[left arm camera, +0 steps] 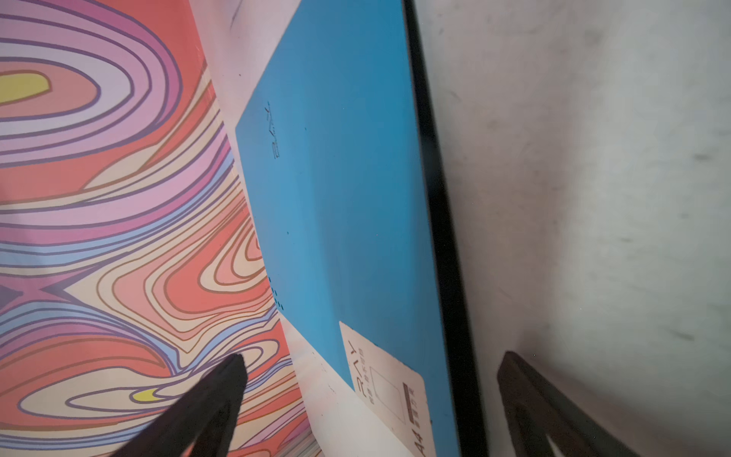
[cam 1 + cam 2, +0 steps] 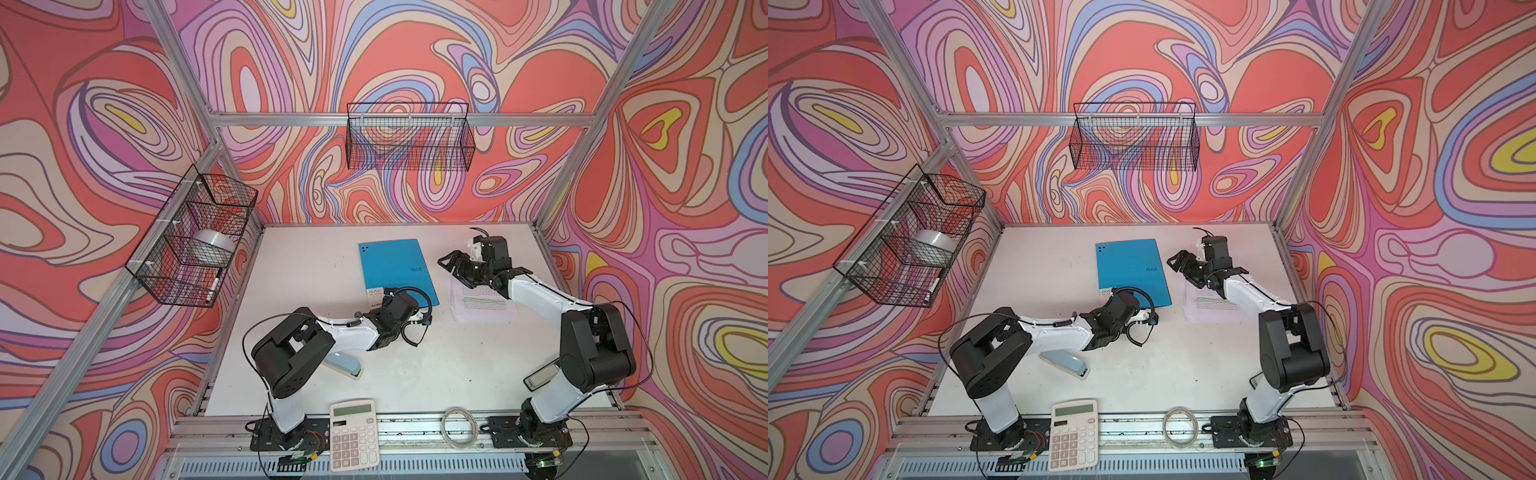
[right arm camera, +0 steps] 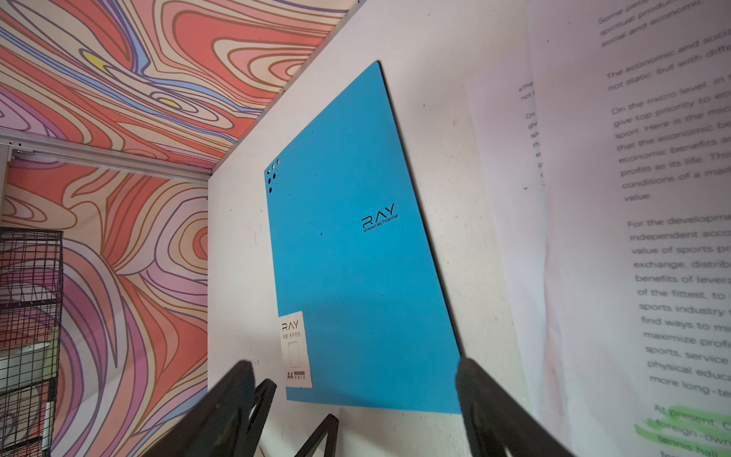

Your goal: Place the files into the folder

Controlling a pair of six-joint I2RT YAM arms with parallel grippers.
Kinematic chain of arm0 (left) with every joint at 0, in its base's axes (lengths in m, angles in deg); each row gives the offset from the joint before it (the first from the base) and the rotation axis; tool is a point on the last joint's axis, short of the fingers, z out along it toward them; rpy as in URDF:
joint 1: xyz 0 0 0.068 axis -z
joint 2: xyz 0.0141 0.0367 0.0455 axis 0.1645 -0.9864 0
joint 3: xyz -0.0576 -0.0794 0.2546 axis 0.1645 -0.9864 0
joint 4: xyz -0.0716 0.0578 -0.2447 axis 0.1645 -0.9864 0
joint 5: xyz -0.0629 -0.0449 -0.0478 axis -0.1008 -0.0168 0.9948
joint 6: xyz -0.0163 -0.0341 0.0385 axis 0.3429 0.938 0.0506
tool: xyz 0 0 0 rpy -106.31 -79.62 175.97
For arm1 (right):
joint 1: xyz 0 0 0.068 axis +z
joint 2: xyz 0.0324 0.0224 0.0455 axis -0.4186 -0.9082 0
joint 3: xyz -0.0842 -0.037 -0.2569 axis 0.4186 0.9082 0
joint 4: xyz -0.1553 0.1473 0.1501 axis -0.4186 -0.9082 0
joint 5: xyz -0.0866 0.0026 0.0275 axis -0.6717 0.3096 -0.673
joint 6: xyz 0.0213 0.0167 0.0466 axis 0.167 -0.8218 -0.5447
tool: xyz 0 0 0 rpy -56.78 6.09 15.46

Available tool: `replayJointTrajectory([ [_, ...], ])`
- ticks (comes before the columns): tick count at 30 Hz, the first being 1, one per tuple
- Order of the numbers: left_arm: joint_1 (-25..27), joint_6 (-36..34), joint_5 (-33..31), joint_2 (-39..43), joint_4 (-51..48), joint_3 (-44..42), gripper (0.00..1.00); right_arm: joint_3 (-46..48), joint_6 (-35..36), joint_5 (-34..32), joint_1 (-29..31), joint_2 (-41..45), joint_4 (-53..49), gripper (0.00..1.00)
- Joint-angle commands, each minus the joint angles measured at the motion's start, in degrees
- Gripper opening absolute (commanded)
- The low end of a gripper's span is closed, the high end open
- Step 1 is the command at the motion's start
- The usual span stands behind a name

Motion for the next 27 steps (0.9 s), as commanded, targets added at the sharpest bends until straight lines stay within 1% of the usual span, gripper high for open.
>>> replayJointTrajectory([
  [1,0.18,-2.44,-1.63,-0.65,5.69,-0.37,1.00,0.54,0.10,-0.13,-0.22,1.50,0.40,0.84],
  [12,0.24,-6.33,-4.40,-3.97,13.68,-1.21,1.00,0.54,0.36,0.33,-0.28,0.85,0.87,0.84],
  [15,0.20,-6.48,-4.47,-3.75,13.87,-1.78,1.00,0.47,0.32,0.60,-0.30,0.84,0.99,0.84],
  [22,0.44,-3.30,-3.90,1.43,4.98,-0.82,1.00,-0.08,0.71,0.61,-0.28,1.25,0.46,0.84],
  [27,0.61,3.14,-2.05,6.65,-9.09,2.47,1.00,0.68,0.76,0.52,-0.39,1.70,0.52,0.84],
])
